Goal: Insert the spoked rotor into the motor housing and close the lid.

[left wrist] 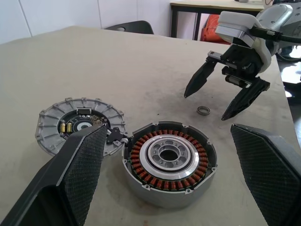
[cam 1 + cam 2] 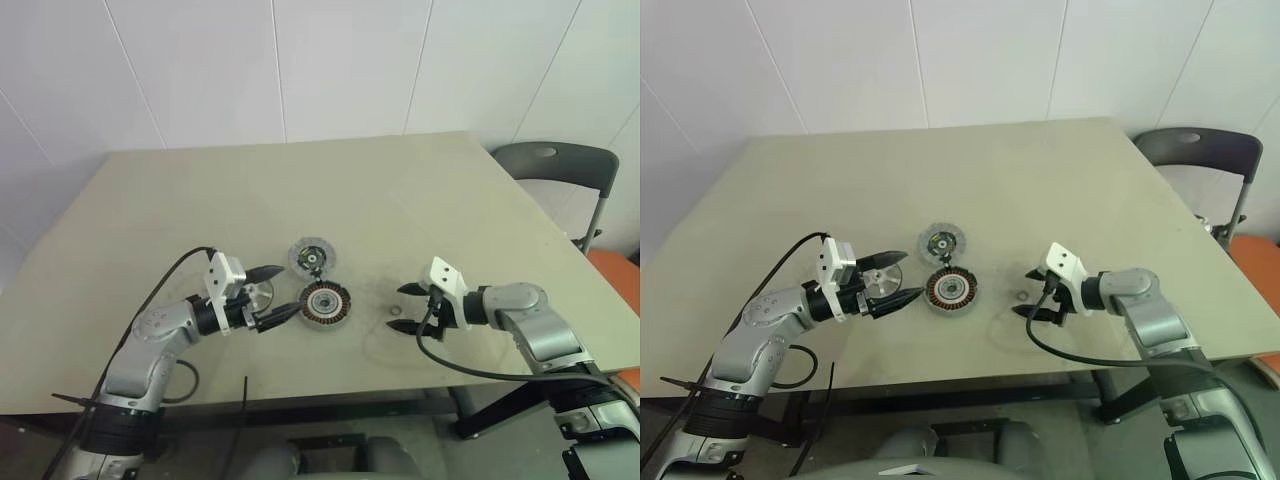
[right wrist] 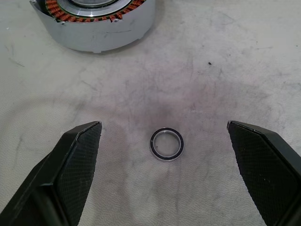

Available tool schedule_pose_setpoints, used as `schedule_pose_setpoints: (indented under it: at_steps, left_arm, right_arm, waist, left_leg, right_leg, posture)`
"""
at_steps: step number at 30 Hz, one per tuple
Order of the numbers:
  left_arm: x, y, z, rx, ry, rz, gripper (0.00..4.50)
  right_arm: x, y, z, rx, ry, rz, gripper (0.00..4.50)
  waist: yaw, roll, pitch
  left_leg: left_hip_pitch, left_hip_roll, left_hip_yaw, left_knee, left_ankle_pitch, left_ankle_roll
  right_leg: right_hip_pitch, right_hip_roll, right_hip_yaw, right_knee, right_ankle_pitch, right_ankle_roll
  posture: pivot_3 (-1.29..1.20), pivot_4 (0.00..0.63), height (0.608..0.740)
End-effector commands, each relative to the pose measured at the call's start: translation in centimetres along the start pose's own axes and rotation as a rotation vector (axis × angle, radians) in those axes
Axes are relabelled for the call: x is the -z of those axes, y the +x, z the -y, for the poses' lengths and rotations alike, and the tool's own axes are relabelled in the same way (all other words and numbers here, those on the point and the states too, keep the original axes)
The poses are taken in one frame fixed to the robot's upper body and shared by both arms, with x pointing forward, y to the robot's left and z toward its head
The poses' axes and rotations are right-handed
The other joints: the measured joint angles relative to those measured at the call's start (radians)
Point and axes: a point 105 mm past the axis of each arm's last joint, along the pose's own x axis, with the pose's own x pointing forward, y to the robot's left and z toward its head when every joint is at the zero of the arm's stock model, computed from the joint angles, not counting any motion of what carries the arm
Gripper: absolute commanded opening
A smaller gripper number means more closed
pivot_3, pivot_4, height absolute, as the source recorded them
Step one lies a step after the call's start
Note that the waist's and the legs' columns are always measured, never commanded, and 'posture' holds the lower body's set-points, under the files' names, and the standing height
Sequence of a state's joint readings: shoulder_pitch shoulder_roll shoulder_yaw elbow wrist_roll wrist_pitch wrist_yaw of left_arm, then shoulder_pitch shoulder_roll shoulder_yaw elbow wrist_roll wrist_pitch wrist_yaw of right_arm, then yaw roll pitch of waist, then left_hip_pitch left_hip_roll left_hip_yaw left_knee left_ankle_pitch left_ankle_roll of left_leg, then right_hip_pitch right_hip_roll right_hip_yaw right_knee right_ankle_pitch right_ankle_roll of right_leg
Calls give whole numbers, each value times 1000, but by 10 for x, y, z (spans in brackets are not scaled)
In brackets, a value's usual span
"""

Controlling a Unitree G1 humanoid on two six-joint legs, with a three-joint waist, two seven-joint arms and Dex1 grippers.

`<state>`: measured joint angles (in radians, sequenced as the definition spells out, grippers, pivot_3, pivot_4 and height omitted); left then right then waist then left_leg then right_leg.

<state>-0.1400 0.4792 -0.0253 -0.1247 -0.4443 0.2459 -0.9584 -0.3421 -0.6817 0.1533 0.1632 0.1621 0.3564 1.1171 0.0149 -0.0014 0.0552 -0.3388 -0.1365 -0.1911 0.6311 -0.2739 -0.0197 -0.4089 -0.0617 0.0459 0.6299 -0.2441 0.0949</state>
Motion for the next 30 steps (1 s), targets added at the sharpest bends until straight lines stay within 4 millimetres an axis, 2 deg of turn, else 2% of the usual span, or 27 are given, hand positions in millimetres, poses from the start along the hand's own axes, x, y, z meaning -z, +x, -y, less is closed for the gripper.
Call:
schedule_pose_setpoints:
  at_steps: [1, 6, 16, 28, 30]
  left_arm:
    - [-13, 0, 5, 41, 55, 35, 4492]
    - [-10, -2, 9, 72, 70, 20, 4492]
    - [-11, 1, 9, 85, 122, 13, 4492]
    - [11, -3, 11, 124, 110, -42, 4492]
    - [12, -2, 12, 121, 103, -40, 4500]
  right_arm:
    - [-9, -2, 2, 5, -35, 22, 4500]
    - [-6, 1, -1, 1, -26, 23, 4500]
    - [13, 12, -4, 13, -5, -4, 4500]
    - [17, 11, -4, 12, 13, -9, 4500]
    - [17, 11, -5, 7, 17, -8, 4115]
  waist:
    - [0, 0, 0]
    - [0, 0, 0]
    - [-2, -1, -1]
    - [-1, -2, -1]
    - [-1, -2, -2]
  left_leg:
    - [0, 0, 0, 0, 0, 0]
    - [0, 0, 0, 0, 0, 0]
    - [1, 1, 1, 0, 0, 0]
    - [2, 3, 3, 1, 0, 0]
    - [2, 3, 3, 1, 0, 0]
  right_leg:
    - [0, 0, 0, 0, 0, 0]
    - [0, 0, 0, 0, 0, 0]
    - [1, 0, 0, 0, 0, 0]
    - [2, 1, 0, 0, 1, 0]
    - [2, 1, 0, 0, 1, 0]
  posture:
    - [0, 0, 740]
    - [0, 0, 740]
    - [0, 0, 740]
    - [0, 0, 740]
    - [0, 0, 740]
